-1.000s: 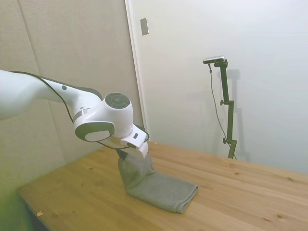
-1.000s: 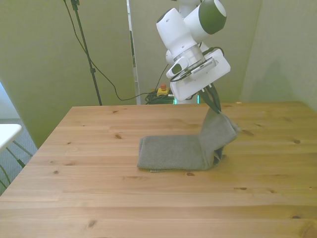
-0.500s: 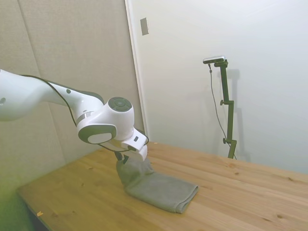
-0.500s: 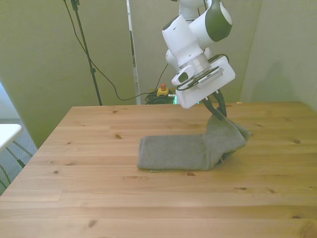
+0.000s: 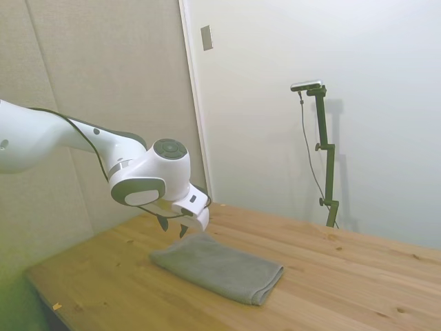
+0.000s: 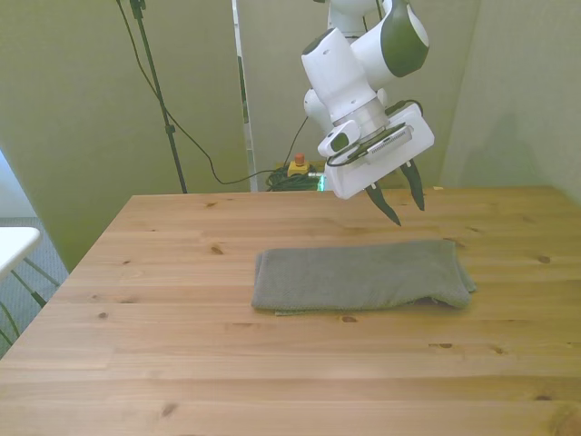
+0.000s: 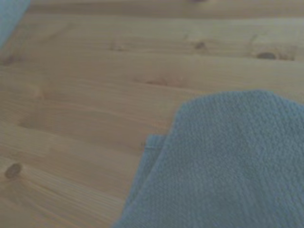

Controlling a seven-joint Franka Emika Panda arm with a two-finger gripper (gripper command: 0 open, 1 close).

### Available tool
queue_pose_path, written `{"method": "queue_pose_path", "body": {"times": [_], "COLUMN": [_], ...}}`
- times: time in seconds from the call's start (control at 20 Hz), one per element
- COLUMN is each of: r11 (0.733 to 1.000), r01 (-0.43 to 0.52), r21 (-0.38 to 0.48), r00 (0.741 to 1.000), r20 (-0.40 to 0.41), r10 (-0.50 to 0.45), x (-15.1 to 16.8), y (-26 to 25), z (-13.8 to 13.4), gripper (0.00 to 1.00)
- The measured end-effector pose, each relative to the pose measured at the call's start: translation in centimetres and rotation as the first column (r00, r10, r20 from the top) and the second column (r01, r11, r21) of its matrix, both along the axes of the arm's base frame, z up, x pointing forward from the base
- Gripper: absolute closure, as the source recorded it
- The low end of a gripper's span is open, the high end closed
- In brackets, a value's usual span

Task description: Unfold the towel

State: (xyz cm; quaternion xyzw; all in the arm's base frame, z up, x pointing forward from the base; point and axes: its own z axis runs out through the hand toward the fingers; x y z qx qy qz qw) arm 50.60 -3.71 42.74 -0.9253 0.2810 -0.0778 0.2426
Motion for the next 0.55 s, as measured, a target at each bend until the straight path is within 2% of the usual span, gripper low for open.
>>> {"method": "queue_pose_path", "body": {"times": [0.15,0.25,0.4,0.55], "r11": [0.991,0.972,0.923,0.861], "r01": [0.084,0.144,0.227,0.294], "r21": [-0.108,-0.187,-0.311,-0.414], "r00": [0.993,0.981,0.954,0.909], "r20": [-0.077,-0.1,-0.119,-0.157], "r10": [-0.092,-0.164,-0.275,-0.386], "x": [-0.5,-1.3,-3.5,-7.1], "y": [0.1,-0.3,-0.6,-0.2], "z": [0.1,0.5,1.4,1.8], "gripper": [0.0,0.0,0.0,0.0]}}
